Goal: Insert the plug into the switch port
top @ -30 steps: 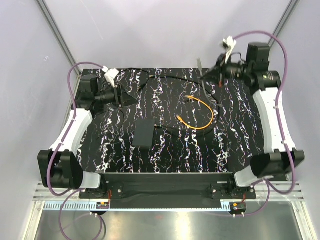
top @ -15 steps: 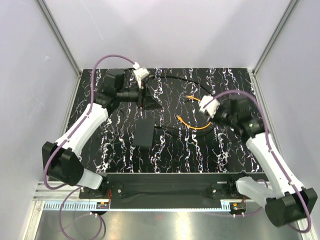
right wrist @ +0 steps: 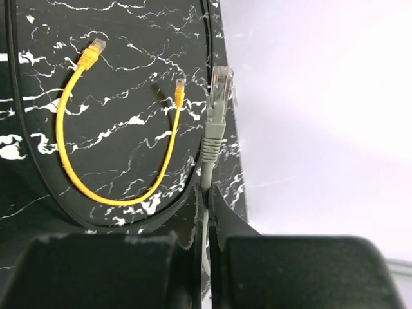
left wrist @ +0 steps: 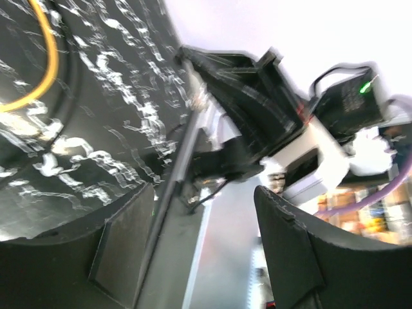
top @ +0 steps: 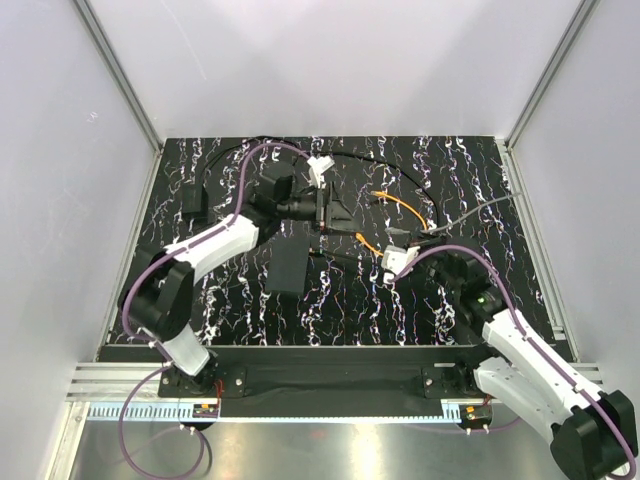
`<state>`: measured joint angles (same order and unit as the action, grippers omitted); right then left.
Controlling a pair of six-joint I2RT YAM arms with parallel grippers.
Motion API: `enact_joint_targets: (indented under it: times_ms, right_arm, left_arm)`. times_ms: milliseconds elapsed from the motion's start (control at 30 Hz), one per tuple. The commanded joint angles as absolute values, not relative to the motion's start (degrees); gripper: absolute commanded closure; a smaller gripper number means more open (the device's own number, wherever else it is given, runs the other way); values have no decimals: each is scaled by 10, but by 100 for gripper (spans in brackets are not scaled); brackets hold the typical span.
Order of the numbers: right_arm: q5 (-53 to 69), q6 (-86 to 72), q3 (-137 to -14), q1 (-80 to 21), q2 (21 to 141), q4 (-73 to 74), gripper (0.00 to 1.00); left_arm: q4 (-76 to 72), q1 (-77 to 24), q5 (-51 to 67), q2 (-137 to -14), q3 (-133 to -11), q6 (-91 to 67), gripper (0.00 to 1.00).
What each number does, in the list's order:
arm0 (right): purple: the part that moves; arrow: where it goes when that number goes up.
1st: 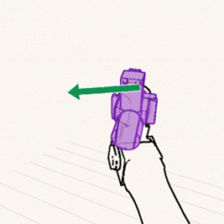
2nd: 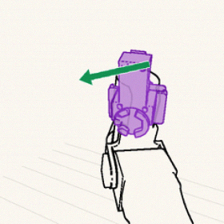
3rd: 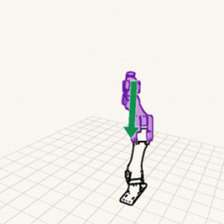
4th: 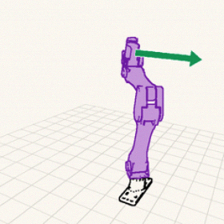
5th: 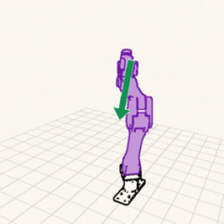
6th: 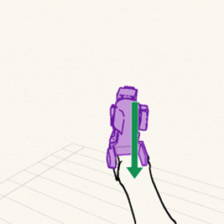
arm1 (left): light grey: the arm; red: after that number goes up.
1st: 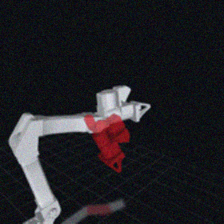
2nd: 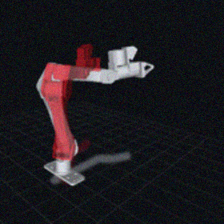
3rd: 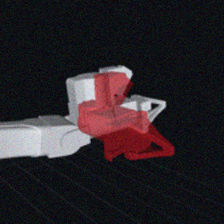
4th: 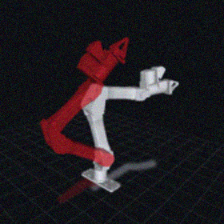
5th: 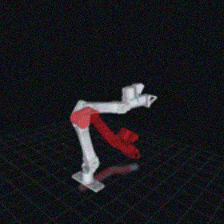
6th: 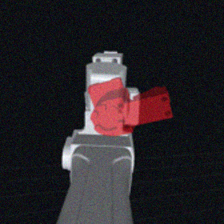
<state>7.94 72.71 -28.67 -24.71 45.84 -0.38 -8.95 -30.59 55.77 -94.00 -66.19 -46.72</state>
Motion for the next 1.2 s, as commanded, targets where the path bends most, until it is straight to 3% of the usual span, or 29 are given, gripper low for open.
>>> enact_joint_targets:
  times_ms: [0,567,1033,1133,1167]
  right_arm:
    - [76,792,-275,-260,443,-104,100]
    - [112,826,-239,-281,424,-109,100]
    - [109,854,-232,-288,436,-126,100]
    - [115,854,-231,-289,433,-121,100]
    - [117,854,-231,-290,430,-119,100]
  left_arm:
    - [-274,-316,567,-959,-650,-651,32]
    - [-416,-373,562,-1034,-635,-743,38]
    - [-533,-400,578,-1068,-615,-830,52]
    - [-541,-403,579,-1068,-608,-831,65]
    - [-543,-403,581,-1065,-606,-832,75]
